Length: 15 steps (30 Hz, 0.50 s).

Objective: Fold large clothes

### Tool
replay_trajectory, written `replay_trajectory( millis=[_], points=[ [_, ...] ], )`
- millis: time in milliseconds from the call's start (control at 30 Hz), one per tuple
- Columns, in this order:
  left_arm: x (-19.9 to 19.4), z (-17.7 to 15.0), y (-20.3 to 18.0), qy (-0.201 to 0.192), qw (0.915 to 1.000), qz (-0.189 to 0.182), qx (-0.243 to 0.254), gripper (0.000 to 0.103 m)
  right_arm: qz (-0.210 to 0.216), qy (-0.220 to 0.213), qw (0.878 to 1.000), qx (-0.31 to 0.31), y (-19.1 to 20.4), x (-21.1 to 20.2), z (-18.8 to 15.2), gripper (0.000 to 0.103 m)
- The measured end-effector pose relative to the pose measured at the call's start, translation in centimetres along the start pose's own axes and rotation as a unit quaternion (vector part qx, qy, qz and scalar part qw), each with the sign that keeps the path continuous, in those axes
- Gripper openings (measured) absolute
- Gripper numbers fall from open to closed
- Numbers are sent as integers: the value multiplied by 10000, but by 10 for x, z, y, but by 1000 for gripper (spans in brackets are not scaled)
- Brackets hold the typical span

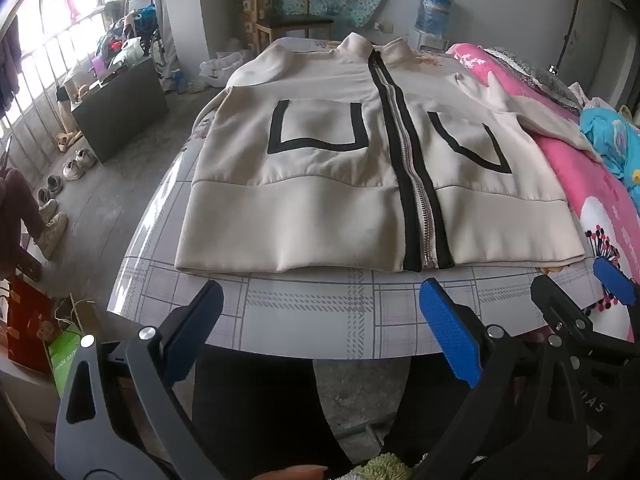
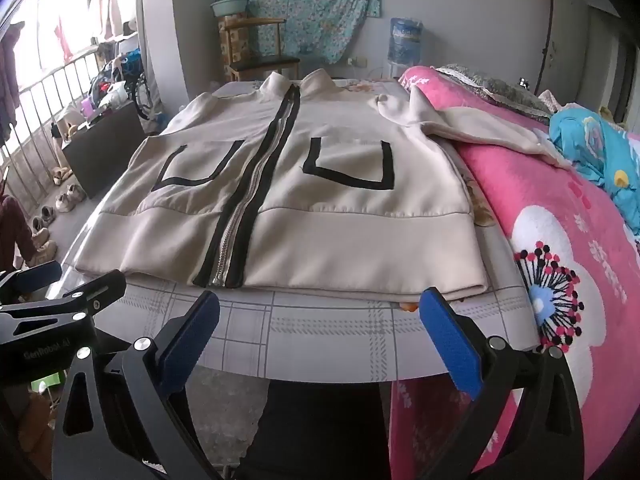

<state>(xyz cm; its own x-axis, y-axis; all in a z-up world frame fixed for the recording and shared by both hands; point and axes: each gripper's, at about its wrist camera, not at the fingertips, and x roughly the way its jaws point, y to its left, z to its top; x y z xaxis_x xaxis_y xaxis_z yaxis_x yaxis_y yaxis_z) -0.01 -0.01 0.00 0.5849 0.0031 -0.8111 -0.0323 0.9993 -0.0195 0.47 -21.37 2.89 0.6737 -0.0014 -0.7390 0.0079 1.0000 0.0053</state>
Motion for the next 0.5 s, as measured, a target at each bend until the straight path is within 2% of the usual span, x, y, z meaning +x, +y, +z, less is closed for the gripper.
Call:
replay_trajectory(
  millis=[500],
  points=[
    [0,0,-1,11,10000,-5,-15,95,-37,-6,10000,-36,3,0,1,98]
  ],
)
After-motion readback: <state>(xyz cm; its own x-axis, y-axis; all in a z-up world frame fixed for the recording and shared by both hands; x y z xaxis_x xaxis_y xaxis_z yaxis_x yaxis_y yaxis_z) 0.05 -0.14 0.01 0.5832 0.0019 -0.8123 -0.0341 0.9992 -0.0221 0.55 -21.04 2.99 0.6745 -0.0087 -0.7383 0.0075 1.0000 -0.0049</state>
